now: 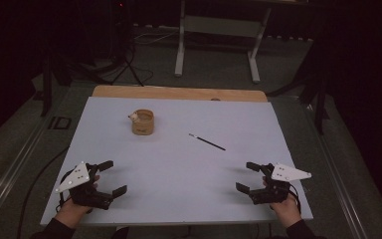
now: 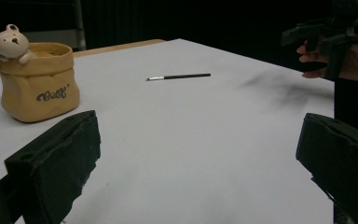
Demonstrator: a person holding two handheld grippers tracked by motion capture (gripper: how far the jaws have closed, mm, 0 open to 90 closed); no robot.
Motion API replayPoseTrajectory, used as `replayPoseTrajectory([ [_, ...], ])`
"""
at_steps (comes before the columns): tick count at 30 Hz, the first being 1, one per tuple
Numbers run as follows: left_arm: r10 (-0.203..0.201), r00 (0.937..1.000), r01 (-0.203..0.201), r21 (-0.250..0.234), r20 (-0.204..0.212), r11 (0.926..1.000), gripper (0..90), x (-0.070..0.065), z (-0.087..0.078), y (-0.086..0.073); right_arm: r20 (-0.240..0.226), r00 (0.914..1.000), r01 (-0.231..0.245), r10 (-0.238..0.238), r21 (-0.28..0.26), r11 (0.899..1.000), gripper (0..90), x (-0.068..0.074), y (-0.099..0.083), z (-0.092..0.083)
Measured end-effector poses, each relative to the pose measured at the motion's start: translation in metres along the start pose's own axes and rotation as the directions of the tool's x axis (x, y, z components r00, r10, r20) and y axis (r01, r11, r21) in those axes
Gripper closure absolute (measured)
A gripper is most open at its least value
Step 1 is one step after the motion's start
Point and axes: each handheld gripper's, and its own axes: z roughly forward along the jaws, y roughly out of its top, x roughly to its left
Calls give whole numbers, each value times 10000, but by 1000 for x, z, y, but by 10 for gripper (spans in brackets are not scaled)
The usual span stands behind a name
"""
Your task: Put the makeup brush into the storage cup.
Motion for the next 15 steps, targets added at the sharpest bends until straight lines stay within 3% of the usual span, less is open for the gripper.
replayPoseTrajectory([
  [9,10,10000,-10,-139,-16,9999,2,-1,-1,2,-36,10000,29,-29,88,10000,137,0,-1,1],
  [15,64,10000,-65,-188,-57,9998,2,-2,-2,3,186,9998,16,-18,124,9999,137,-2,-1,1],
])
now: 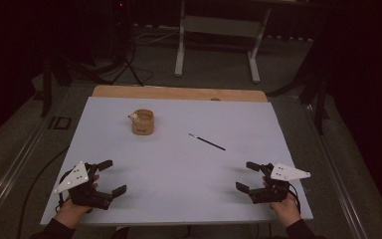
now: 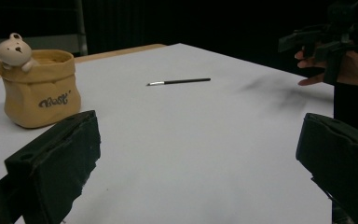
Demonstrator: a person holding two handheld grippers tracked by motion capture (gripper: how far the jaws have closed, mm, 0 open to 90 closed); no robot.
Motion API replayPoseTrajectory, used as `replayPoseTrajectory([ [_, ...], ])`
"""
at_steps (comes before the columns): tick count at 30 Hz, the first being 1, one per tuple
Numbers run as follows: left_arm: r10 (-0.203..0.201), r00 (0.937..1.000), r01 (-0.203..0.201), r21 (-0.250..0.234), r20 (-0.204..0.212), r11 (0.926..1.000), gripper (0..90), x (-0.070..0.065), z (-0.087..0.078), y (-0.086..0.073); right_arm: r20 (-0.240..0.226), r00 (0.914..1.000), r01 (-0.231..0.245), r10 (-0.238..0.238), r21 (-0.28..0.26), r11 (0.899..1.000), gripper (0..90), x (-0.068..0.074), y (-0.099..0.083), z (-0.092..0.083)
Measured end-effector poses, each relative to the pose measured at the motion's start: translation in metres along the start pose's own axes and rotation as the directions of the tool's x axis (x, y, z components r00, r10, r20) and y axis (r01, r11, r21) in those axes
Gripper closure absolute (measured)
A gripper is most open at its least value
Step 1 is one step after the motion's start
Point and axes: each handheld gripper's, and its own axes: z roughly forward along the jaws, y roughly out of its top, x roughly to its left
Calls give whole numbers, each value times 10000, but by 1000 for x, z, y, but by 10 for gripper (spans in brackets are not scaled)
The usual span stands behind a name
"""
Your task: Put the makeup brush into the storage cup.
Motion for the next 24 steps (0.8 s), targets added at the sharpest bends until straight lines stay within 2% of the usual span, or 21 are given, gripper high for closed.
replayPoseTrajectory([
  [12,8,10000,-8,-122,-8,9999,2,-1,-1,2,386,9992,-48,27,553,9985,138,-7,-4,11],
  [16,-20,10000,19,-95,-34,10000,2,-1,-2,1,529,9986,-8,-27,666,9978,138,-12,-4,15],
  [24,6,10000,-7,-59,-35,10000,2,-1,-1,1,655,9977,-226,153,1117,9935,139,-27,-3,27],
])
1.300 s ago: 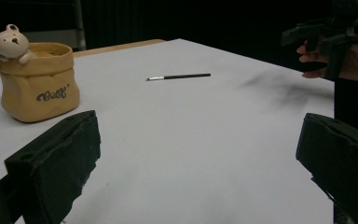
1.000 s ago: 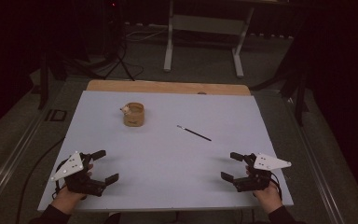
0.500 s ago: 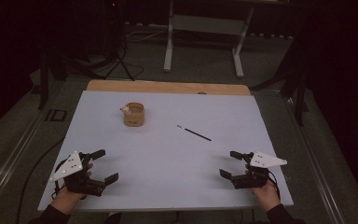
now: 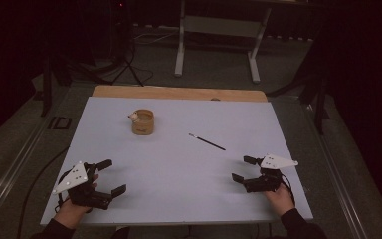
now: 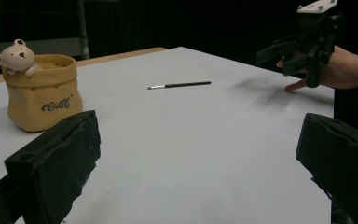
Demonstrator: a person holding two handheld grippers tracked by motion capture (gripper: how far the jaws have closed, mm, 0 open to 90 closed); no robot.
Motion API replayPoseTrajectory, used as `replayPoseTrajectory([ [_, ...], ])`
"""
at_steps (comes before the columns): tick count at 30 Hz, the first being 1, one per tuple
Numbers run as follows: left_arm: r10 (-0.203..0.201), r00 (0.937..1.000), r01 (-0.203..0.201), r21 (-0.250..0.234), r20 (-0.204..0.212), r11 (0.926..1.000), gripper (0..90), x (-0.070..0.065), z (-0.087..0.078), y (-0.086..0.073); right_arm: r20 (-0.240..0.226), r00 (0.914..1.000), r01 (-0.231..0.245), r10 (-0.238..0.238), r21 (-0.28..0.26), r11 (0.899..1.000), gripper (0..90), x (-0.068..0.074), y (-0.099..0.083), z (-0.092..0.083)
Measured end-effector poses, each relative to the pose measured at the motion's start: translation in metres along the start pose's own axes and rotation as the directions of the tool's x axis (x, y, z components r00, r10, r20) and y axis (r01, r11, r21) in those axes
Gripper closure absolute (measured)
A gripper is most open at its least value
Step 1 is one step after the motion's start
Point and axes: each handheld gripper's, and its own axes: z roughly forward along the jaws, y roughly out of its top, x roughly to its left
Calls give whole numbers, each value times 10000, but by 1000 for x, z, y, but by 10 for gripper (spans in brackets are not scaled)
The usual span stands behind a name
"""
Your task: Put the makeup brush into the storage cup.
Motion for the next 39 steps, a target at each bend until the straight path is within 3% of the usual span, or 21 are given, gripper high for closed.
replayPoseTrajectory([
  [13,6,10000,-6,-3,40,10000,2,1,0,0,367,9992,-173,165,221,9996,139,-16,20,13],
  [26,33,10000,-33,2,75,10000,2,0,0,0,527,9981,296,-317,392,9988,140,-30,54,34],
  [39,28,9999,-27,-5,128,10000,2,0,0,1,839,9950,412,-537,1440,9887,142,-46,69,52],
])
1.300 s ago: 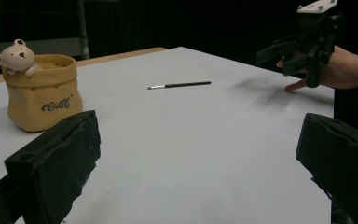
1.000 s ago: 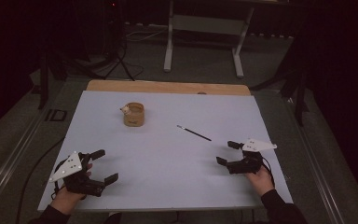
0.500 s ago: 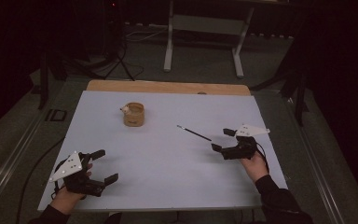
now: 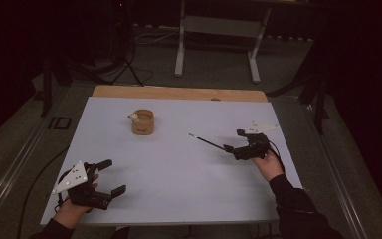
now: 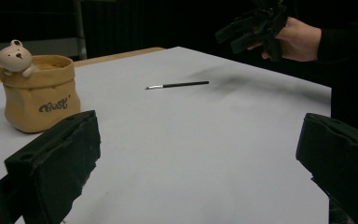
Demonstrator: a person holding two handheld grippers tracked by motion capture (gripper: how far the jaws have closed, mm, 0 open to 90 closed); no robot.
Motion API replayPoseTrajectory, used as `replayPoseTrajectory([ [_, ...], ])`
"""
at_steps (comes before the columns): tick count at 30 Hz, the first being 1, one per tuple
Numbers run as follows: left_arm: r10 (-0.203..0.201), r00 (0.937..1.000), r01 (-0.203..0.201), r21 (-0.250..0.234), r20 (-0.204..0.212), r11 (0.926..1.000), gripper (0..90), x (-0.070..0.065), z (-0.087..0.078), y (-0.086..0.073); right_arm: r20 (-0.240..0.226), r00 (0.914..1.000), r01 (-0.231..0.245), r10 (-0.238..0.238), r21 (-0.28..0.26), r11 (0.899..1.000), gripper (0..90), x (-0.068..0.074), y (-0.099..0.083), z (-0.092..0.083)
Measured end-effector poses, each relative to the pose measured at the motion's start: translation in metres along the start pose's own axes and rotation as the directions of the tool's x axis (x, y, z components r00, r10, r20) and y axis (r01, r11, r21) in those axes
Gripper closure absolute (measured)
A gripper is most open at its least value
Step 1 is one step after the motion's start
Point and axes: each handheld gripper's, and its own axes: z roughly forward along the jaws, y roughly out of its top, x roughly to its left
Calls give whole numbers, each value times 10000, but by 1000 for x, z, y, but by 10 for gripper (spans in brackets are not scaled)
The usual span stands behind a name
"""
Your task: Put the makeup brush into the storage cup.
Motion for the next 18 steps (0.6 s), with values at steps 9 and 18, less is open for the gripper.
replayPoseTrajectory([
  [9,-10,10000,10,3,29,10000,2,0,0,0,-307,9995,57,-32,800,9968,163,-5,10,8],
  [18,-73,10000,73,-24,68,10000,2,0,0,0,-795,9968,16,88,1296,9916,115,-7,18,20],
])
